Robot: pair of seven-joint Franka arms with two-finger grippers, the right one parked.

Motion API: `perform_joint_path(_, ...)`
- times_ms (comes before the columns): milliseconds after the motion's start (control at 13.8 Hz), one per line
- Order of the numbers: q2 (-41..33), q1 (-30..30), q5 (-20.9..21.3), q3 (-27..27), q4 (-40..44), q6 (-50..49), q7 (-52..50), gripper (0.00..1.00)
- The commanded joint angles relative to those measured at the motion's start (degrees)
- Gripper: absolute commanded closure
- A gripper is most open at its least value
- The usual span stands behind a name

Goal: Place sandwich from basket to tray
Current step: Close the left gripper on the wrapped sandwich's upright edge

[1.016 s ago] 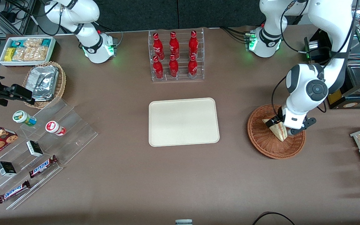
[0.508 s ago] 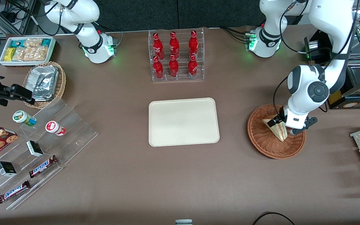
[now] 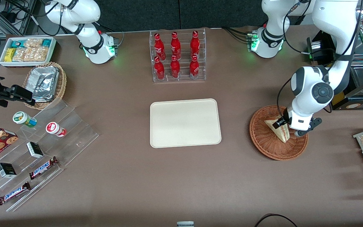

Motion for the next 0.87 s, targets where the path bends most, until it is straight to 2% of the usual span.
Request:
perform_joint_path(0,-0.16,-0.72,0.37,0.11,-0.81,1.19,-1.52,0.38)
perform_joint_path(73,-0.16,-0.72,0.46,0.11,-0.81,1.11,-1.52,0.42)
perform_joint_path(145,-0.16,-0.72,0.46,0.19,-0.81,0.93,-1.52,0.8)
perform_joint_path(218,-0.16,-0.72,0.46,0.11,-0.81,0.93,-1.35,1.0)
perform_joint_path(435,-0.33,-0.72,0.46,0.19,-0.11,0.06,-1.08,1.0)
perform_joint_path(581,-1.12,-0.72,2.03,0.11,0.77,-2.48,-0.91,1.0)
perform_joint_path(798,-2.44,-0.9,3.97,-0.33,7.51,-14.93,-0.82,1.0)
